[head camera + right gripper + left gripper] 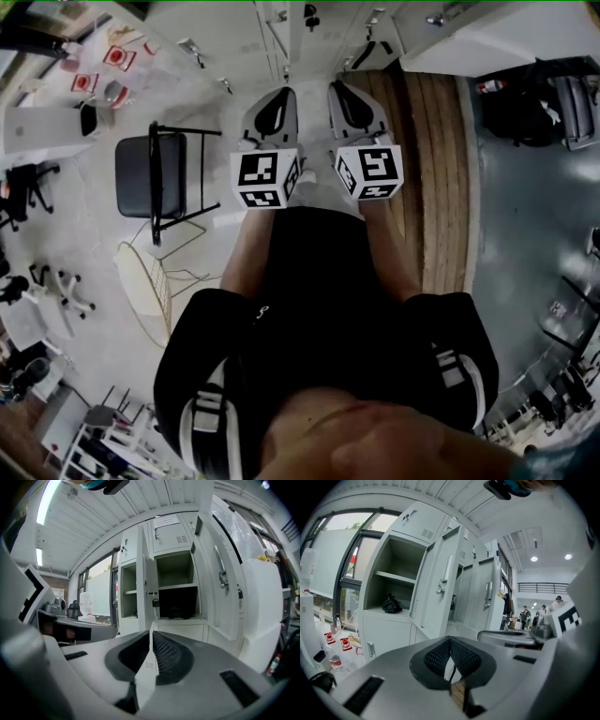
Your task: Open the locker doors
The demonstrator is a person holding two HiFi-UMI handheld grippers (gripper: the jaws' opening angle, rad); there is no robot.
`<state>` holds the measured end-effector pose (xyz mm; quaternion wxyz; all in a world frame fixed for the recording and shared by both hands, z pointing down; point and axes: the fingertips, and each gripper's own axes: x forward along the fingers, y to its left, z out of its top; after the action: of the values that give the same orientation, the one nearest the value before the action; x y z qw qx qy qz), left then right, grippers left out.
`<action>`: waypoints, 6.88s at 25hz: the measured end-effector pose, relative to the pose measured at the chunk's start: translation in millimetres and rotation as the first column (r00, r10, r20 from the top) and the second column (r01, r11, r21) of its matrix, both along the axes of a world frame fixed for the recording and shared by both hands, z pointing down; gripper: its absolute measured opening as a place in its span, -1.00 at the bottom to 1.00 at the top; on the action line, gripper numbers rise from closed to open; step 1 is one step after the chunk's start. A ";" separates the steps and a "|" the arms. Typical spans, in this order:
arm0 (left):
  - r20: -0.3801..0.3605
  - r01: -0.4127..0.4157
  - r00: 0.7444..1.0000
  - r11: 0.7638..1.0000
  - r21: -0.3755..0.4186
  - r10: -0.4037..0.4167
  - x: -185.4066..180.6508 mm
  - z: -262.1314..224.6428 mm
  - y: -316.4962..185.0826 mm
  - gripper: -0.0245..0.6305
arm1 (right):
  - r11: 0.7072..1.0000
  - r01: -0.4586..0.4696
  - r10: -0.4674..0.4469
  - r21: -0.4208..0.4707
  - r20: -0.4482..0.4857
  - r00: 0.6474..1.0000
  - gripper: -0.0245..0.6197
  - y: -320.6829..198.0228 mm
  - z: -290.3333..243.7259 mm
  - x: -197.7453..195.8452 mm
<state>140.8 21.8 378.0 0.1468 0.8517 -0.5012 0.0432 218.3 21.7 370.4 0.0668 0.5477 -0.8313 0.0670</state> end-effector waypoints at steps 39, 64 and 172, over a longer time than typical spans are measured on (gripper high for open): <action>0.060 0.374 0.926 0.889 -0.265 -0.372 -253.7 134.1 -37.7 -0.90 | 0.899 0.369 -0.391 -0.236 -0.054 0.919 -0.81 -51.5 108.4 -241.3; 0.052 0.285 0.957 0.894 -0.346 -0.286 -315.9 242.1 -115.3 -0.90 | 0.837 0.417 -0.475 -0.355 -0.094 0.875 -0.81 -130.3 224.2 -349.0; 0.104 0.272 0.962 0.886 -0.375 -0.252 -348.5 420.0 -156.0 -0.90 | 0.838 0.231 0.310 -0.495 0.779 0.545 -0.82 -277.9 391.0 -358.5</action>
<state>-207.6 -134.2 798.0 0.3026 0.7291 -0.5969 0.1432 -140.2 -256.2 761.5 -0.1866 0.4242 -0.6914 0.5542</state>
